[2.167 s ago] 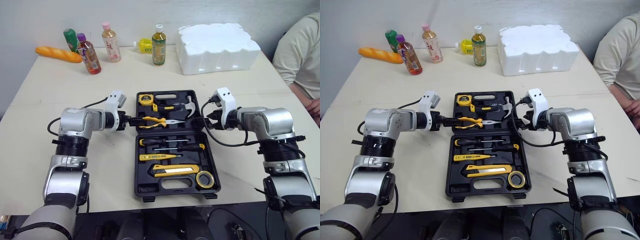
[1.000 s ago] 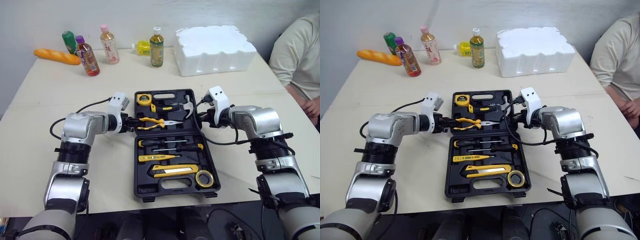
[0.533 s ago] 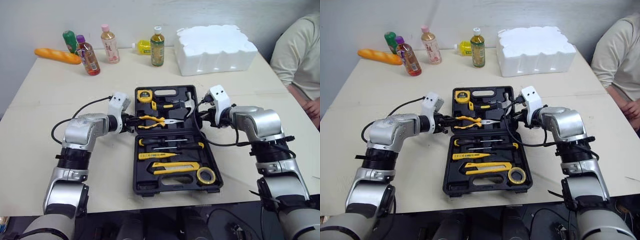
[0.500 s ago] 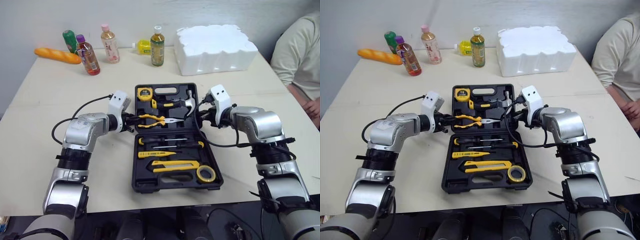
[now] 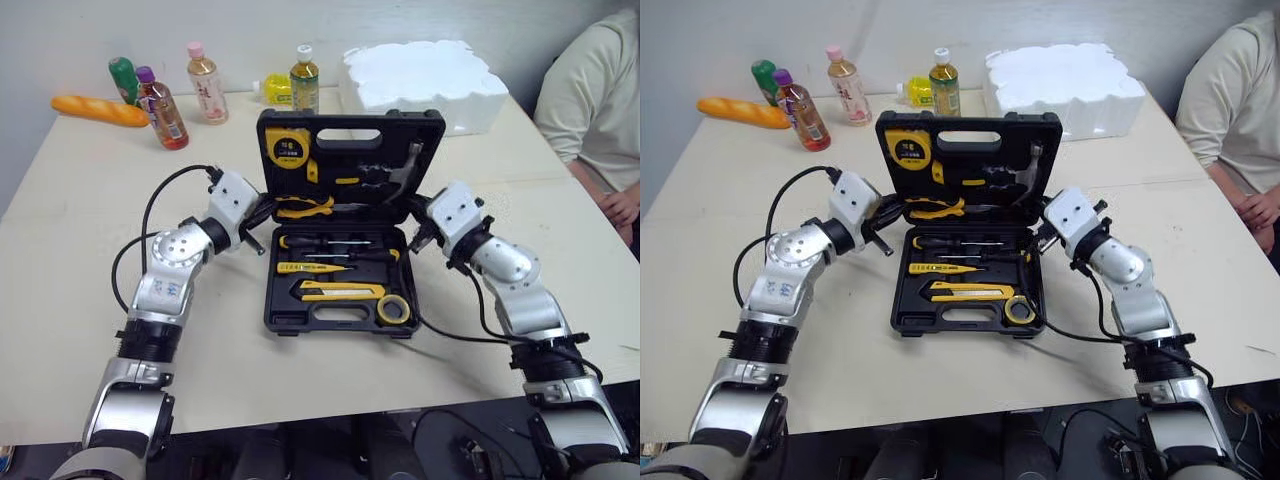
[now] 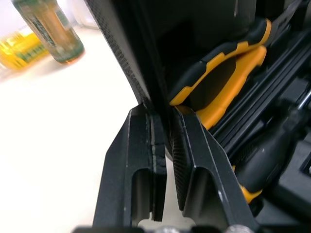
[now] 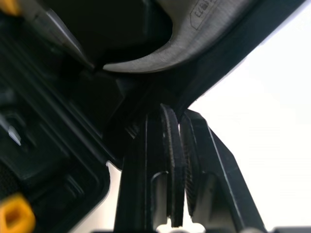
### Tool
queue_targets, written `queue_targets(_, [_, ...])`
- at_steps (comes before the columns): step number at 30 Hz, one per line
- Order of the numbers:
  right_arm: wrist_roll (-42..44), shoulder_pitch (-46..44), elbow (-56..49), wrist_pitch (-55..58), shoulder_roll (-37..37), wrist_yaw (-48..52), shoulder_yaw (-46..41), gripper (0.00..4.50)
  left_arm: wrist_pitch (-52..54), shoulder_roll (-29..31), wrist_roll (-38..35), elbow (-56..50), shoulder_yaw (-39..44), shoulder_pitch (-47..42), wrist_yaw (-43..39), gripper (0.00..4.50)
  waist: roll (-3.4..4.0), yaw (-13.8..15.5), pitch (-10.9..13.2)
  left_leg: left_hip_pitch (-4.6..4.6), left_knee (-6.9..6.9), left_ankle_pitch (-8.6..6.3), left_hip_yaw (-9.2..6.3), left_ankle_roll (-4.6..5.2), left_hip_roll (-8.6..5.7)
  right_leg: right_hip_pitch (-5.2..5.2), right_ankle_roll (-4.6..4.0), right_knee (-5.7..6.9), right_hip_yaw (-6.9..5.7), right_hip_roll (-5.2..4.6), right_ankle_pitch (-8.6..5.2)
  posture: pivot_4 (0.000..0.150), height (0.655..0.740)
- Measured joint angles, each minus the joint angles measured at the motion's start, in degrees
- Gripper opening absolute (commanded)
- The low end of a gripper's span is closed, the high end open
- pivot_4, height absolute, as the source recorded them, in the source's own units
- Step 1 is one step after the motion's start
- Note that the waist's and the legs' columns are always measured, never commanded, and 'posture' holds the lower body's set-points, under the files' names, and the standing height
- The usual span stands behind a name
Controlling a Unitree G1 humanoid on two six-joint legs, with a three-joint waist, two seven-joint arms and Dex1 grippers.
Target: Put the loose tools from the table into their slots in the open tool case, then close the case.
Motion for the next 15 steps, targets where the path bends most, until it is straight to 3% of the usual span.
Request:
queue_targets(3, [-7.04, 5.73, -0.89, -13.22, -3.1, -4.91, 0.6, 1.23, -4.7, 2.04, 2.04, -4.64, 0.24, 6.93, 0.35, 2.17, 0.01, -0.14, 0.0, 0.28, -0.22, -0.05, 0.05, 0.06, 0.06, 0.01, 0.0, 0.01, 0.41, 0.05, 0.0, 0.15, 0.7383])
queue_targets(6, [-3.04, 14.48, -10.6, -14.72, -7.86, -1.1, -2.15, 2.67, 4.48, 4.7, -8.55, -14.42, 4.02, 17.11, -6.42, 3.56, 0.03, -0.25, 0.04, 0.18, -0.17, -0.17, 0.11, 0.13, 0.18, -0.06, 0.0, -0.03, 0.48, 0.06, 0.0, 0.15, 0.7383])
queue_targets(8, [5.74, 24.0, -21.9, -10.58, -16.16, 7.66, -5.29, 2.69, 17.1, 11.88, -20.8, -23.59, 10.26, 25.55, -14.1, 4.44, 0.01, -0.06, 0.07, 0.16, -0.05, -0.25, 0.07, 0.2, 0.29, -0.02, -0.01, -0.04, 0.48, -0.02, 0.0, 0.15, 0.7383])
queue_targets(11, [18.73, 41.51, -34.22, -2.61, -27.42, 21.05, -16.38, 2.69, 28.72, 23.61, -31.65, -29.48, 23.04, 37.94, -24.52, 4.48, 0.03, 0.06, 0.13, 0.98, -0.13, -0.65, -0.05, 0.63, 0.39, 0.99, -0.11, -0.55, 0.36, -0.07, -0.06, 0.15, 0.7383])
queue_targets(12, [23.33, 45.58, -36.41, 1.77, -28.87, 24.71, -20.4, 2.69, 31.43, 25.58, -33.46, -29.57, 26.69, 40.29, -26.75, 4.48, 0.05, 0.02, 0.22, 1.89, -0.2, -0.97, -0.15, 0.66, 0.57, 2.12, -0.26, -1.06, 0.22, 0.0, -0.1, 0.15, 0.7383])
queue_targets(13, [29.28, 48.88, -38.42, 7.42, -28.98, 27.61, -24.79, 2.69, 33.95, 26.77, -35.6, -29.49, 28.99, 41.69, -28.9, 4.48, 0.18, 0.05, 0.35, 2.43, -0.19, -1.22, -0.33, 0.43, 0.88, 3.03, -1.23, -1.79, 0.13, 0.12, -0.51, 0.15, 0.7383])
queue_targets(15, [38.82, 54.84, -39.99, 17.91, -29.86, 32.81, -33.38, 2.69, 38.24, 30.15, -38.27, -27.46, 32.35, 44.89, -32.97, 4.48, 0.27, 0.07, 0.26, 2.64, -0.2, -1.33, -0.3, 0.13, 1.39, 3.65, -1.35, -2.39, -0.09, 0.13, -0.45, 0.15, 0.7383])
